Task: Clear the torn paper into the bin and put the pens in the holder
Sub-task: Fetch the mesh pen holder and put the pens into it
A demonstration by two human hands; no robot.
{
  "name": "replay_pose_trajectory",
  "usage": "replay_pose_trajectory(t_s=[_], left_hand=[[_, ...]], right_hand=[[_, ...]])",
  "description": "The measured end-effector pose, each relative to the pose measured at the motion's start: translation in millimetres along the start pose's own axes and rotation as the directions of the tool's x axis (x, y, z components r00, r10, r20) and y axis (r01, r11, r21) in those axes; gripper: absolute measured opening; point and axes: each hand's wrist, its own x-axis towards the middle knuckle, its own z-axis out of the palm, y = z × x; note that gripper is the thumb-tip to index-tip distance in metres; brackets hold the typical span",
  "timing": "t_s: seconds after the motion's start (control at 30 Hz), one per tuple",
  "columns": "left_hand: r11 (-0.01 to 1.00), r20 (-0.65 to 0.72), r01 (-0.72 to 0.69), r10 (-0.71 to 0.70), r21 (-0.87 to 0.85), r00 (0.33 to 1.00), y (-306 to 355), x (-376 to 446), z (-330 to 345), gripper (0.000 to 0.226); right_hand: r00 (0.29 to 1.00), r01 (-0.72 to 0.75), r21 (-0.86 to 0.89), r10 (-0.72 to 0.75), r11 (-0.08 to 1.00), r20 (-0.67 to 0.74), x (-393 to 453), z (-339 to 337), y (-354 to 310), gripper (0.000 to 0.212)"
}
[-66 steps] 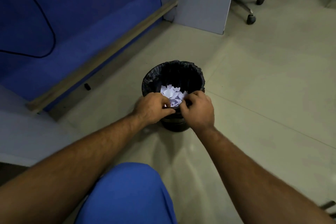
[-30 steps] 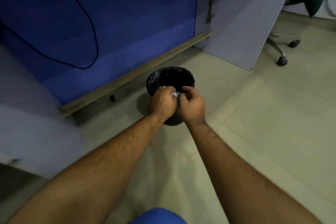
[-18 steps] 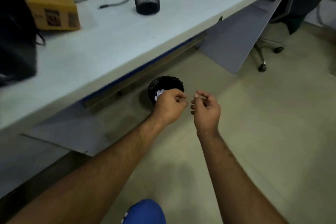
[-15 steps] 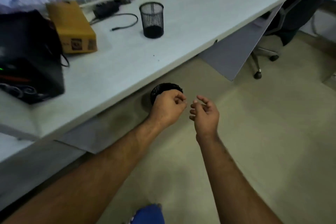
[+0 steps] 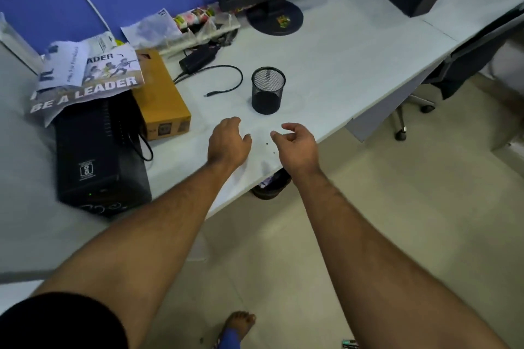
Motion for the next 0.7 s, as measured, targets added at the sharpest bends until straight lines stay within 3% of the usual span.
replay_pose_trajectory(t_s=[0.13,0.23,0.3,0.53,0.7], left_hand=[[0.974,0.016,-0.055,0.053,0.221,0.998,-37,17,36,0.072],[0.951,-0.073,-0.068,0.094,0.3,0.993,-42,14,54,0.073],[0.944,-0.058,-0.056,0.079,0.326,0.995,-41,13,52,0.07],[0.921,-0.035,-0.05,0.068,0.386,0.997,-41,18,55,0.067],[0.926,-0.077,-0.071,0.106,0.372,0.991,-44,16,57,0.064]], right_hand=[[0.999,-0.033,-0.094,0.03,0.995,-0.036,44,24,-5,0.075],[0.998,-0.025,-0.109,0.018,0.994,-0.058,74,37,-5,0.102],[0.999,-0.001,-0.088,-0.004,0.996,-0.052,87,48,-7,0.11],[0.979,0.151,-0.009,-0.15,0.989,-0.135,113,75,-11,0.104],[0.982,0.111,0.056,-0.1,0.992,-0.162,130,83,-17,0.098]])
